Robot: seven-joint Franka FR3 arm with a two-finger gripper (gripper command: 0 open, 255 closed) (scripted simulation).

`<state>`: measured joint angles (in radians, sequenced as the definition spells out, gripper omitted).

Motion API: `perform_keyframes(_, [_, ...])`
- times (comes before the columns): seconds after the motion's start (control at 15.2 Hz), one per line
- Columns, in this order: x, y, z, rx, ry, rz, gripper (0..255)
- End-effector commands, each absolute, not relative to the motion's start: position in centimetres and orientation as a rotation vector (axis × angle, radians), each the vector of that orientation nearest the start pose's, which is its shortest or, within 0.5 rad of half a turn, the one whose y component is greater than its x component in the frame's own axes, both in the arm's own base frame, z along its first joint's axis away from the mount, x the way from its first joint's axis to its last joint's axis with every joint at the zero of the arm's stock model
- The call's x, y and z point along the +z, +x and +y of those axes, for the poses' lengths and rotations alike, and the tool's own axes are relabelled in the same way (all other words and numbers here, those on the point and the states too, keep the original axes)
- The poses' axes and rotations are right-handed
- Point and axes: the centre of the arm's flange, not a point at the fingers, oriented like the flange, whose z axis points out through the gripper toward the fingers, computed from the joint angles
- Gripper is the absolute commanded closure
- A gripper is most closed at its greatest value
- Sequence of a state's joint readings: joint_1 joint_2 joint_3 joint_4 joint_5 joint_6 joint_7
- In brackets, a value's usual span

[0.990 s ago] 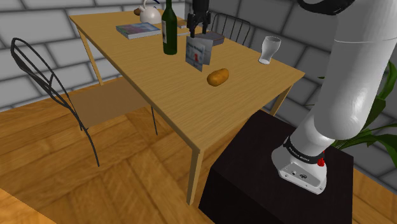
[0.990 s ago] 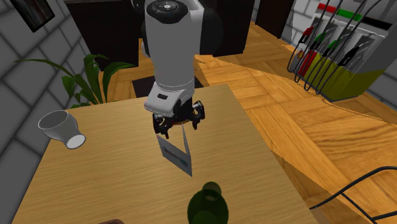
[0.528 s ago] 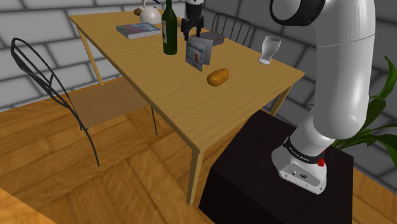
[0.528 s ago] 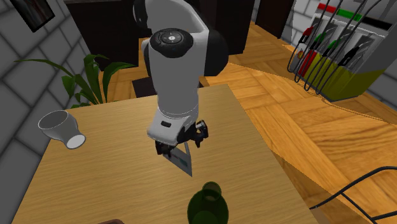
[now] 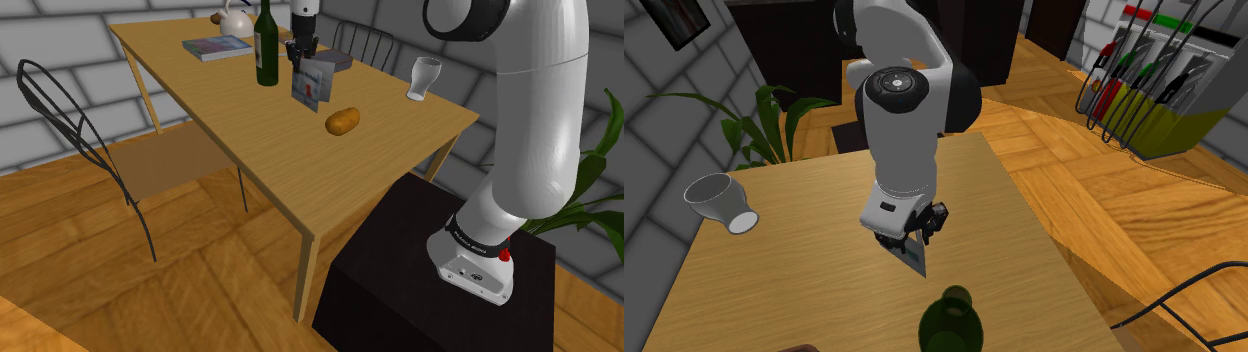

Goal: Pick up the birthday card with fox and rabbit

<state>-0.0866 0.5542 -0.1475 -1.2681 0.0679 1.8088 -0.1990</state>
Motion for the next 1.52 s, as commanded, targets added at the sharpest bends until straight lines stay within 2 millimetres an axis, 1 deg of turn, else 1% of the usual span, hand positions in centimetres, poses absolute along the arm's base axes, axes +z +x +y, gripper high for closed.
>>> perform_keyframes(0.0, [43.7,70.2,-13.7,0.016,-3.151,0.047,255])
perform_keyframes(0.46, [43.7,70.2,-13.7,0.017,-3.151,0.047,255])
perform_keyframes(1.45, [51.6,70.2,-13.7,0.017,-3.151,0.047,255])
